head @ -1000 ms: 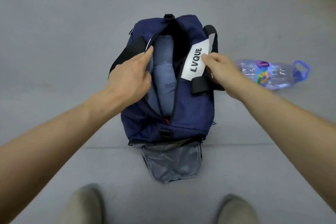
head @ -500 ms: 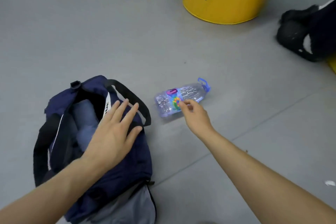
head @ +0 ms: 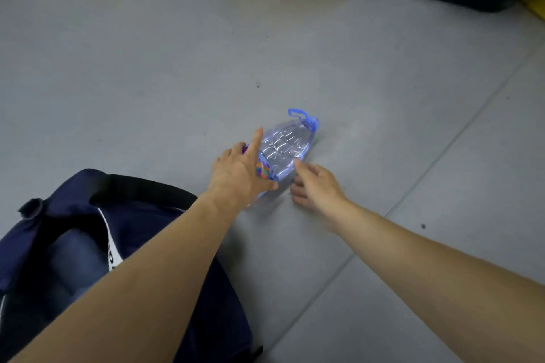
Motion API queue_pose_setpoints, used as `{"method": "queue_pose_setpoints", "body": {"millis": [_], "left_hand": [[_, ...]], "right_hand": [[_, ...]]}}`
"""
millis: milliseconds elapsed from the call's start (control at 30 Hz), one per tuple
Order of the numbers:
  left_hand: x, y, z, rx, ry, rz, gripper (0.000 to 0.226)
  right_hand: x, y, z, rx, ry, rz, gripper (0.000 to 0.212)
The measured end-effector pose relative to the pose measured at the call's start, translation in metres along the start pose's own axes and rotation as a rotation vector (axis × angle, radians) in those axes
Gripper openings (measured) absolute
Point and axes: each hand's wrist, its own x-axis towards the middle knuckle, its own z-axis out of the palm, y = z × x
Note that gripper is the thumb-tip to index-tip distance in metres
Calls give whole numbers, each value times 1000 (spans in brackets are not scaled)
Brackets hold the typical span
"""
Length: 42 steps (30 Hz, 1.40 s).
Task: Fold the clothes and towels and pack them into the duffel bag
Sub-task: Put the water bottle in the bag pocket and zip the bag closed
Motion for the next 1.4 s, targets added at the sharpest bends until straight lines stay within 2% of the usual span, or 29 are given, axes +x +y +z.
{"method": "queue_pose_setpoints", "body": {"millis": [100, 233, 400, 567, 667, 767, 867, 967, 1033, 1133, 1267, 1333, 1400], "left_hand": [[-7, 2, 2, -16, 29, -5, 101], [-35, 4, 8, -60, 10, -50, 95], [-90, 13, 25, -322, -39, -124, 86], [-170, 35, 24, -515, 47, -64, 82], [-234, 40, 16, -622, 123, 13, 76], [-296, 34, 11, -648, 170, 38, 69], [-336, 36, 4, -662, 126, 13, 78], [-358, 35, 1, -713, 85, 21, 84], [-372, 28, 4, -724, 45, 63, 91], [-395, 17, 17, -740, 13, 85, 104], [-420, 9, 34, -752, 46, 90, 100], [-425, 1, 41, -740, 6, 89, 100], [-424, -15, 48, -652, 41, 110, 101]], "right_hand": [[-3, -6, -6, 13, -67, 36, 33], [-16, -7, -10, -10, -193, 93, 51], [-53, 1, -26, -124, -268, 123, 54], [-122, 8, -61, -99, -383, 17, 40], [-170, 0, -82, -186, -436, -26, 51], [-229, -3, -86, -383, -476, -118, 62], [-276, 15, -71, -523, -403, -219, 77], [-306, 35, -67, -523, -322, -267, 75], [-316, 45, -67, -632, -307, -288, 80], [-328, 53, -65, -775, -373, -291, 82], [-342, 53, -53, -847, -550, -280, 71], [-343, 61, -50, -865, -542, -291, 68], [-342, 72, -45, -880, -510, -311, 69]]}}
